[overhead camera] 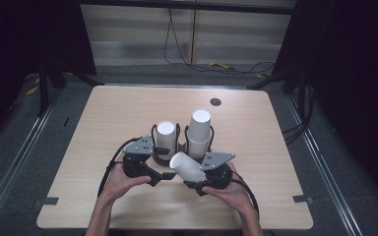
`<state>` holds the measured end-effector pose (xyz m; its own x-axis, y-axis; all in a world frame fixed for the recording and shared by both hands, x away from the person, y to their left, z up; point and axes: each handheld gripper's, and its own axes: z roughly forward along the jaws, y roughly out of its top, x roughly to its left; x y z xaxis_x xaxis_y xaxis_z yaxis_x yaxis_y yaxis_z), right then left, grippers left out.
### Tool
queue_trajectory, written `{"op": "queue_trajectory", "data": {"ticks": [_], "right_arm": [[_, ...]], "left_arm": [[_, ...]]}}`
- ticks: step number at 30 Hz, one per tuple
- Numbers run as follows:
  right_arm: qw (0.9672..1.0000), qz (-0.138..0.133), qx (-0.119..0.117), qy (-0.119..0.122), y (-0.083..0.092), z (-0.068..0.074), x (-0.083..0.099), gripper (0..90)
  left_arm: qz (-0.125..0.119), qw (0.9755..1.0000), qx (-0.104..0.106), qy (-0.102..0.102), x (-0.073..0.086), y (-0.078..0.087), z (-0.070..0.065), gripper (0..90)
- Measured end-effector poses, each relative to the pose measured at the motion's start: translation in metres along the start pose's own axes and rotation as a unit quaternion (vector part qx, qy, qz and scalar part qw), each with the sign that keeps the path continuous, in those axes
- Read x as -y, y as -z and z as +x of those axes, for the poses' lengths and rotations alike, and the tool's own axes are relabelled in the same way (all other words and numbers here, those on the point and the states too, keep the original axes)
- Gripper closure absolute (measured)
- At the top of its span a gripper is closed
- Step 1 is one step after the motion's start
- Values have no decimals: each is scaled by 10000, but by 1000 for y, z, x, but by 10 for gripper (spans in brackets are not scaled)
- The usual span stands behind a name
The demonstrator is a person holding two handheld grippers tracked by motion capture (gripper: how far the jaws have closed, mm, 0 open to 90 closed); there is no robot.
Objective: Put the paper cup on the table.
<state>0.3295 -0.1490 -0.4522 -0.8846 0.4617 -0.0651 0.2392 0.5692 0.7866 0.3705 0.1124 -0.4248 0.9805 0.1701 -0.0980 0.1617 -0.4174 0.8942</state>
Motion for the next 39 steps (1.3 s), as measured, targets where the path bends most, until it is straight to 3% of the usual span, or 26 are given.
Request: {"op": "queue_trajectory", "data": {"ticks": [3,10,13,18,27,39], "right_arm": [[9999,107,-24,103,-1,-1,-3,267],[9992,313,-78,247,-5,-2,-11,267],[9983,464,-78,340,-6,-2,-12,267],[9977,582,-143,329,-7,-3,-12,264],[9963,737,-196,402,-5,-4,-18,263],[9898,1223,-271,673,-9,-6,-31,263]], "left_arm": [[112,9999,-22,-55,-2,0,1,164],[120,9999,-120,-28,-3,3,5,179],[336,9992,-169,-96,-5,2,4,179],[490,9985,-145,-208,-8,-1,2,189],[525,9985,-8,-138,-8,-2,6,181],[629,9980,-31,-80,-4,-4,6,187]]}}
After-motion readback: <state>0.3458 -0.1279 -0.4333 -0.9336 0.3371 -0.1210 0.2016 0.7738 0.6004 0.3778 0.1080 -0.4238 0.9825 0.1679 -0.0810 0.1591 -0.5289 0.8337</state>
